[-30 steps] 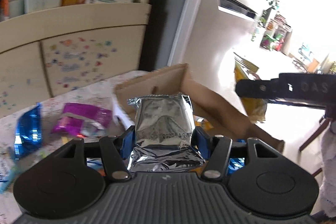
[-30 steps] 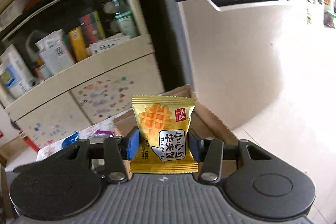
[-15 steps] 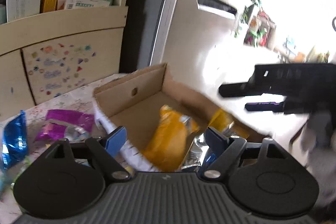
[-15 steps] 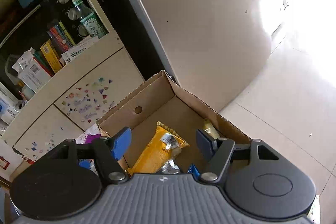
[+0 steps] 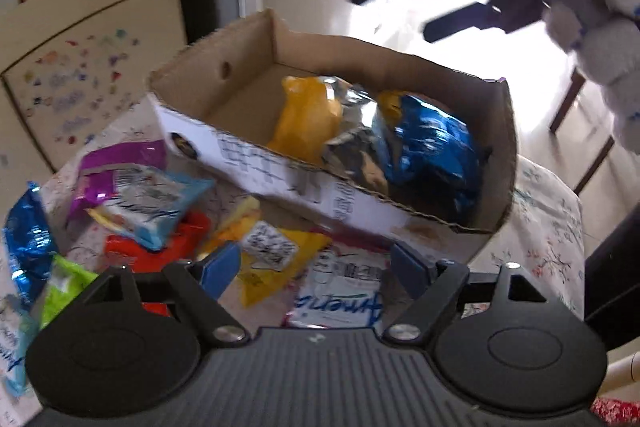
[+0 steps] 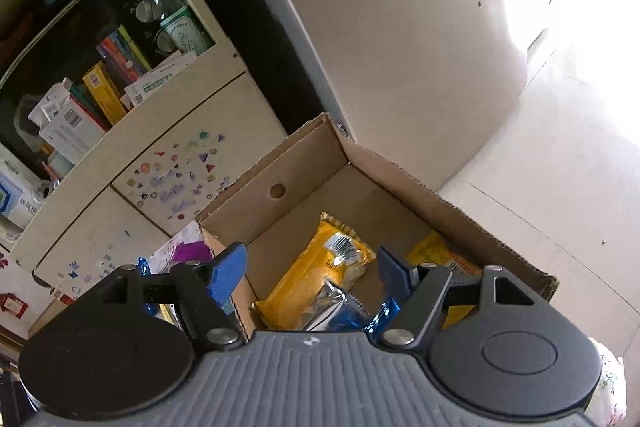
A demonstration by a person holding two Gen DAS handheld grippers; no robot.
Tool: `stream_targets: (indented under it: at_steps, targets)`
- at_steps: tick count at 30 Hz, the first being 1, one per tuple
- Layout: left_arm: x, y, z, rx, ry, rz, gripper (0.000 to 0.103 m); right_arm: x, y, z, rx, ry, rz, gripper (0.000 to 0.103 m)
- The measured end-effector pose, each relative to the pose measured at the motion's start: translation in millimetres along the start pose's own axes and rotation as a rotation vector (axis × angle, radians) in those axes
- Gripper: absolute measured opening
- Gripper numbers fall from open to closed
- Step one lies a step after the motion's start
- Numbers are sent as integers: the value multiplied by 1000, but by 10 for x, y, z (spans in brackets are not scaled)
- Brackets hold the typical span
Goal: Organize snacks
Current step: 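Withdraw both grippers from the box back over the snack pile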
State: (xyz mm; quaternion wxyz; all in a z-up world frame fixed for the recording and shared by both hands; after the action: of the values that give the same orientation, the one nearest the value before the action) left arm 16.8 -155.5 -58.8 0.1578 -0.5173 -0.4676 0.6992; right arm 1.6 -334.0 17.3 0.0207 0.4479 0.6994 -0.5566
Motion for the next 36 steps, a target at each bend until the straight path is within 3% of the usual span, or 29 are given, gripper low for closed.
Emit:
stream_targets:
  at_steps: [4,10,12,17,24,31,36]
  targets:
    - [21,192,56,-52,58,-25,83,8,22,-45,-8,-3,-9,78]
    - [23,319,-120,-171,-8,-27,87,13,36,-106,-20,-18,-14,78]
    - [65,325,-240,-220,-63,-46,85,33,46,-130,-26,-26,-21,78]
    - [196,259,-579,-256,-238,-55,84,111,86,-275,-82,-87,-48,78]
    - [411,111,-1064,-341,-501,-88,84,239,188,-510,-243,-138,-127,79]
    - [686,-76,-1420,-468,-637,-119,84,404,423,-700,-352,-67,-237,77]
    - [838,-257,-1569,-502,-682,-113,84,521,643,-908,-310,-88,-271,74]
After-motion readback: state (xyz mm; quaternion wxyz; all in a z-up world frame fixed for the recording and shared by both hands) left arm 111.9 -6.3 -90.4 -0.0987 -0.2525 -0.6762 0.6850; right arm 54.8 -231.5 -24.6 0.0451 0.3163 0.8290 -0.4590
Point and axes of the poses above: each gripper's, at about its wrist camera, not at the fingertips, and y roughly the way its jaws point, z to its right, x to its underside, the point moved 3 cm from there along y, roughly the way its jaws point, and after that the axes turned 5 degrees about -z, right-handed, at the moved point
